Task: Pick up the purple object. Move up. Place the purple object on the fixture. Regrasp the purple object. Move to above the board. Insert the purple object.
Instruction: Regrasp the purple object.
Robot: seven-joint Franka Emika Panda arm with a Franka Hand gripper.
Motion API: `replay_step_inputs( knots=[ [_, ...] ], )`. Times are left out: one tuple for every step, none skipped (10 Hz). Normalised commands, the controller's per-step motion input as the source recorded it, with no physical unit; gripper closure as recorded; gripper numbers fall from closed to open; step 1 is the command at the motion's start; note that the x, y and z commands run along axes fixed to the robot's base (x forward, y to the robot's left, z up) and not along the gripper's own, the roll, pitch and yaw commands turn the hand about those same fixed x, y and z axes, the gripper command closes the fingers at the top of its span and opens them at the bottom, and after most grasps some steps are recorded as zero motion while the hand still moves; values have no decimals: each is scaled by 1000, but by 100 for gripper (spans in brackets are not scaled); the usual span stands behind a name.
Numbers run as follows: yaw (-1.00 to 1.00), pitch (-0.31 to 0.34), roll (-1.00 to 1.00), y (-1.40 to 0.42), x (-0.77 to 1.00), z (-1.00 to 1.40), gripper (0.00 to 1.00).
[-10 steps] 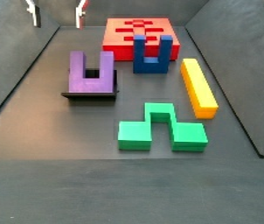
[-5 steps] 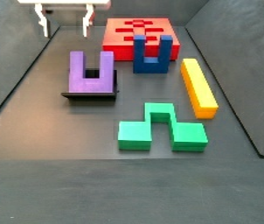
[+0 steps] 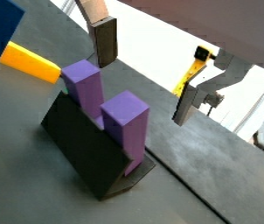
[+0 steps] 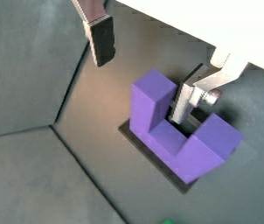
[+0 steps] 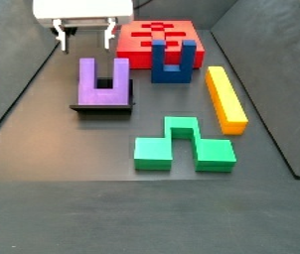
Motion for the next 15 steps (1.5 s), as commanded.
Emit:
replay_step_inputs(
  knots=[
    [0,34,109,-9,240,-103,0],
    [0,149,0,23,440,-100,0],
    [0,0,0,51,443,-140,0],
    [0,-63,0,66,263,-223,0],
    [0,-134,0,83,226,-294,0],
    [0,-114,0,103,211,-257,0],
    [0,-89,0,169,266,-269,0],
    [9,-37,0,217,260,-263,0],
    [0,0,0,214,189,-151,0],
    [0,0,29,0,0,0,0],
    [0,3,257,91,0,-60,0],
    [0,0,0,0,0,0,100],
    [0,0,0,0,0,0,100],
    [0,0,0,0,0,0,100],
    [0,0,0,0,0,0,100]
  ],
)
